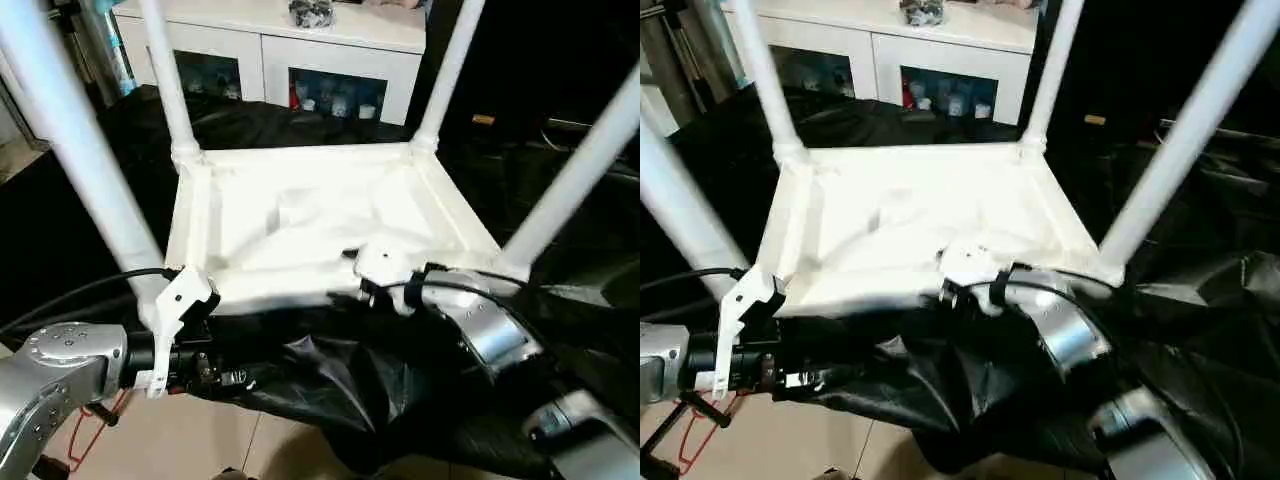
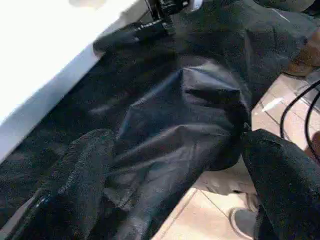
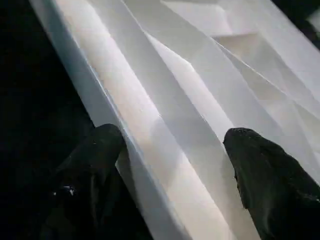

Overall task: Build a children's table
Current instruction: Rotate leg to tighten, then rotate table base

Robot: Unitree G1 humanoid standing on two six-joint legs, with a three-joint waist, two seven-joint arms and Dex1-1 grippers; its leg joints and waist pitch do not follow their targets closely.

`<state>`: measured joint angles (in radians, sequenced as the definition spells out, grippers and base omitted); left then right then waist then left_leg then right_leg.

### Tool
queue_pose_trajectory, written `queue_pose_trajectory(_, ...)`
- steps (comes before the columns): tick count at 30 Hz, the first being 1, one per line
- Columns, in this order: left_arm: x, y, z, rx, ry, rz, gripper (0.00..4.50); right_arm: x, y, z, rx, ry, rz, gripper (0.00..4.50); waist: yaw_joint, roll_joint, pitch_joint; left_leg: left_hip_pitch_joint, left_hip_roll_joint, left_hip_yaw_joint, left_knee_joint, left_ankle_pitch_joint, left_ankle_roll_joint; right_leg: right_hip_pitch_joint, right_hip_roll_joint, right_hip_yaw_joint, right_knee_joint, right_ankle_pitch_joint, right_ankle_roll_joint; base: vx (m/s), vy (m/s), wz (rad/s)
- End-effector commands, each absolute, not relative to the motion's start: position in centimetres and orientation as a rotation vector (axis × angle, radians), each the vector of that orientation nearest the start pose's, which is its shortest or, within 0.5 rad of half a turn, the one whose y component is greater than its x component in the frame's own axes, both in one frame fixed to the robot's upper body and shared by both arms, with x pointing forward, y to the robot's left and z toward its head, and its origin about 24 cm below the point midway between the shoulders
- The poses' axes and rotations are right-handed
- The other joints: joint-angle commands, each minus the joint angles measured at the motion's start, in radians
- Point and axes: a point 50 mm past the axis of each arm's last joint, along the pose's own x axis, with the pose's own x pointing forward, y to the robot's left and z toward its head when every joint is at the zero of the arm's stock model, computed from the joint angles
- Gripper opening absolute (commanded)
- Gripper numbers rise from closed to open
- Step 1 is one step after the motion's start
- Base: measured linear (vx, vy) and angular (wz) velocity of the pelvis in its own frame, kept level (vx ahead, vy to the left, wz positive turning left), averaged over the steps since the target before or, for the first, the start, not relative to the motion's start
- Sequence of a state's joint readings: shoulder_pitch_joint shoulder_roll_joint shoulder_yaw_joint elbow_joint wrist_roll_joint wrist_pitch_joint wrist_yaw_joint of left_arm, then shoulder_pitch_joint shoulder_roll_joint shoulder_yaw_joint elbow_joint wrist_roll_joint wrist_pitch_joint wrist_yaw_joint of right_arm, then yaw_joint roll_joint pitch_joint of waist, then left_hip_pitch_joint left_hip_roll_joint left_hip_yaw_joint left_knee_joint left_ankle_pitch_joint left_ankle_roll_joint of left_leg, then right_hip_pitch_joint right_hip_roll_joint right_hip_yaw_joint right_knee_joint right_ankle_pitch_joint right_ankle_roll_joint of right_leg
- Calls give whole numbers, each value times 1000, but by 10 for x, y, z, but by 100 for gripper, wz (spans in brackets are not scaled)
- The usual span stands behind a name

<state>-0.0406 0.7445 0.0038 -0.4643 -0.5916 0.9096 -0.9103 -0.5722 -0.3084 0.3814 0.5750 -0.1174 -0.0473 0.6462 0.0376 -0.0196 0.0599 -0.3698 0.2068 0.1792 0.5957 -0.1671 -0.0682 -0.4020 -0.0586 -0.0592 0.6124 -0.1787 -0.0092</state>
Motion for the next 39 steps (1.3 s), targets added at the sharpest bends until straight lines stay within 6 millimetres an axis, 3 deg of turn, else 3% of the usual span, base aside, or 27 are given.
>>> queue_pose_trajectory(1,210,197,106,68,587,-1035,450,340,-120,56,-614,184,833,369,-3,9,-54,20,14,-10,-71,-380,-47,25,-55,45,-85,-431,-135,0,0,0)
queue_pose_trajectory(5,209,215,104,122,606,-967,450,347,-130,58,-607,193,763,369,-6,8,-53,20,14,-10,-71,-377,-44,24,-53,45,-86,-436,-120,0,0,0)
queue_pose_trajectory(7,208,224,103,142,615,-933,450,348,-134,58,-604,189,745,369,-7,5,-54,20,16,-10,-71,-376,-44,24,-52,45,-82,-407,-133,0,0,0)
queue_pose_trajectory(8,204,247,105,163,630,-854,450,348,-139,59,-577,174,726,369,-8,3,-55,14,15,-11,-72,-365,-41,28,-53,45,-80,-389,-138,0,0,0)
queue_pose_trajectory(10,202,263,108,173,632,-803,450,347,-142,61,-555,159,715,369,-11,3,-55,11,14,-11,-72,-357,-36,29,-52,46,-76,-374,-139,0,0,0)
queue_pose_trajectory(11,201,264,108,174,631,-799,450,347,-142,61,-553,157,714,369,-11,4,-57,16,15,-9,-71,-357,-34,25,-51,47,-77,-361,-141,0,0,0)
queue_pose_trajectory(12,201,272,110,190,631,-772,450,346,-144,62,-527,149,705,369,-11,-3,-57,18,16,-8,-71,-354,-30,25,-49,47,-77,-351,-146,0,0,0)
queue_pose_trajectory(13,201,272,110,190,631,-772,450,346,-144,62,-527,149,705,369,-8,2,-55,19,18,-9,-73,-350,-28,25,-52,48,-76,-337,-157,0,0,0)
queue_pose_trajectory(16,207,288,118,219,551,-687,450,343,-150,64,-446,138,670,369,-1,0,-52,22,18,-8,-76,-370,-27,23,-51,49,-79,-345,-157,0,0,0)
queue_pose_trajectory(17,213,295,124,220,488,-640,450,341,-153,63,-403,137,645,369,-2,0,-52,22,17,-9,-77,-375,-29,24,-50,49,-79,-350,-152,0,0,0)
queue_pose_trajectory(18,227,299,133,202,342,-592,450,334,-163,60,-297,154,583,369,6,1,-52,31,17,-7,-75,-383,-32,19,-51,51,-83,-358,-144,0,0,0)
queue_pose_trajectory(19,228,299,133,201,336,-591,450,334,-163,60,-292,155,579,369,8,2,-51,34,15,-6,-76,-387,-33,18,-48,51,-88,-361,-136,0,0,0)
queue_pose_trajectory(20,232,299,136,191,283,-584,450,331,-167,58,-254,162,554,369,11,3,-55,30,18,-12,-80,-388,-45,26,-53,49,-79,-346,-144,0,0,0)
queue_pose_trajectory(21,238,296,137,169,231,-587,450,329,-172,56,-214,172,514,369,13,0,-54,26,19,-13,-84,-390,-47,29,-53,48,-81,-347,-140,0,0,0)
queue_pose_trajectory(22,241,293,138,154,202,-591,450,327,-176,55,-192,179,488,369,16,-2,-55,34,19,-13,-83,-405,-54,23,-54,48,-81,-350,-141,0,0,0)
queue_pose_trajectory(23,246,288,139,126,164,-599,450,326,-182,52,-170,187,440,369,16,-6,-58,28,19,-14,-84,-397,-58,29,-56,49,-77,-341,-145,0,0,0)
queue_pose_trajectory(27,263,272,136,89,98,-614,450,321,-200,43,-142,219,290,369,18,-9,-59,28,15,-9,-80,-376,-53,27,-58,51,-80,-352,-141,0,0,0)
queue_pose_trajectory(28,263,272,136,89,98,-614,450,321,-200,43,-142,219,290,369,19,-5,-59,28,14,-10,-78,-374,-55,26,-59,52,-81,-357,-138,0,0,0)
queue_pose_trajectory(29,268,267,134,85,87,-613,450,319,-205,41,-138,231,249,369,22,-7,-61,31,13,-6,-75,-367,-54,24,-57,52,-83,-353,-133,0,0,0)
queue_pose_trajectory(31,275,261,131,75,72,-615,450,316,-208,39,-124,234,221,369,22,-8,-61,26,12,-8,-77,-359,-53,29,-57,50,-84,-362,-125,0,0,0)
queue_pose_trajectory(32,284,245,129,-3,15,-673,450,311,-211,38,-97,252,189,369,21,-13,-60,28,12,-7,-76,-359,-48,26,-55,51,-88,-369,-118,0,0,0)
queue_pose_trajectory(34,285,243,129,-16,9,-681,450,310,-211,37,-96,254,187,369,26,-11,-63,29,14,-8,-76,-352,-52,29,-59,50,-84,-364,-118,0,0,0)
queue_pose_trajectory(35,287,231,130,-78,-21,-737,450,308,-213,35,-103,273,167,369,20,-17,-64,15,15,-12,-80,-333,-54,39,-61,48,-80,-352,-118,0,0,0)
queue_pose_trajectory(36,287,227,130,-98,-30,-762,450,307,-214,34,-115,284,155,369,20,-15,-65,22,16,-9,-77,-329,-54,32,-60,49,-79,-339,-123,0,0,0)
queue_pose_trajectory(37,288,224,130,-106,-32,-778,450,307,-215,34,-122,289,149,369,16,-20,-65,19,14,-9,-76,-325,-51,35,-60,49,-78,-331,-127,0,0,0)
queue_pose_trajectory(39,288,222,130,-106,-30,-789,450,307,-215,33,-129,293,146,369,11,-20,-67,15,13,-7,-74,-307,-47,37,-60,49,-76,-315,-128,0,0,0)
